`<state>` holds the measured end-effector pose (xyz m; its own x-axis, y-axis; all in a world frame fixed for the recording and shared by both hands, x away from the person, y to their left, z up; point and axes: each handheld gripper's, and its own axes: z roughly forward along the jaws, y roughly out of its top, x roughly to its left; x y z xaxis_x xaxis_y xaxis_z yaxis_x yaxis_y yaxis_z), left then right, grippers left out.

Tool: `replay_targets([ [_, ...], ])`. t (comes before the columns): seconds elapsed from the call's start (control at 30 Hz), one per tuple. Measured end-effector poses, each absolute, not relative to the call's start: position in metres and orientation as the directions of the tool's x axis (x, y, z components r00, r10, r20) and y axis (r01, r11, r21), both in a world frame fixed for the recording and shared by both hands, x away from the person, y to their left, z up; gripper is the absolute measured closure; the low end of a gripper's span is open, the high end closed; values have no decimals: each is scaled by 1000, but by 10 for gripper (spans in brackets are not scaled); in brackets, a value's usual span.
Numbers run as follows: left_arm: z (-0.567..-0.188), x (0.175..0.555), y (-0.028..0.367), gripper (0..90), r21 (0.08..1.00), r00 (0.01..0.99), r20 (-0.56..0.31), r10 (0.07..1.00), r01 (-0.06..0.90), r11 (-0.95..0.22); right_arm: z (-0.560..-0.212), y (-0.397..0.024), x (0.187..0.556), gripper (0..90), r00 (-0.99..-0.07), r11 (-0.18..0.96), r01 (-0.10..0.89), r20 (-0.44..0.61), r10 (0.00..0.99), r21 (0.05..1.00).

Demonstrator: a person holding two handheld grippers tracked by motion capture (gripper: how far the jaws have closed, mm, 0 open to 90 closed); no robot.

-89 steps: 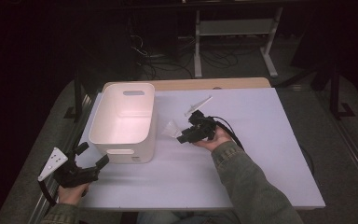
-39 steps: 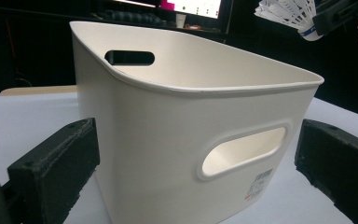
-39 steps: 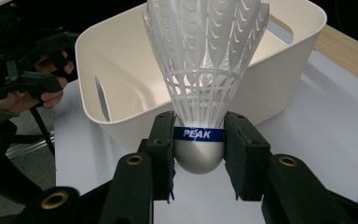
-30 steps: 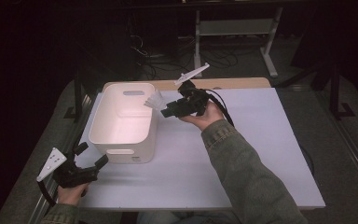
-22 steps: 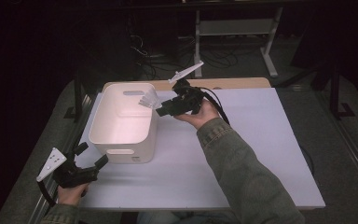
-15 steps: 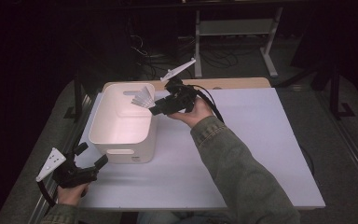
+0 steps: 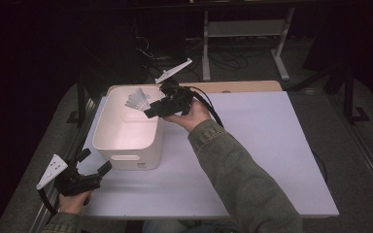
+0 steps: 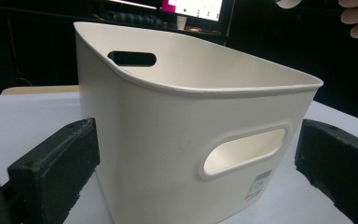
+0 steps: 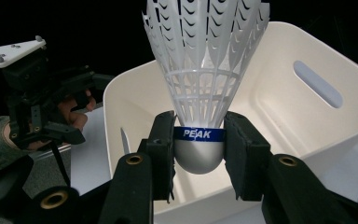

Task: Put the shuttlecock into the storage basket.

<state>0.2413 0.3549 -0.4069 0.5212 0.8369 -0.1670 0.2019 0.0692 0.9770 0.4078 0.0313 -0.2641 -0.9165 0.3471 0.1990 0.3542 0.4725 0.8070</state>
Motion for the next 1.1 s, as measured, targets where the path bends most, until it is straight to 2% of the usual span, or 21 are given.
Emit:
replay_targets([
  [0.8, -406, 241, 358, 0, 978, 519, -167, 838, 198, 73, -286, 64, 407, 632, -932, 456, 338, 226, 283, 823],
  [1.1, -406, 240, 358, 0, 978, 520, -168, 838, 195, 75, -306, 68, 409, 632, -920, 466, 379, 269, 286, 799],
])
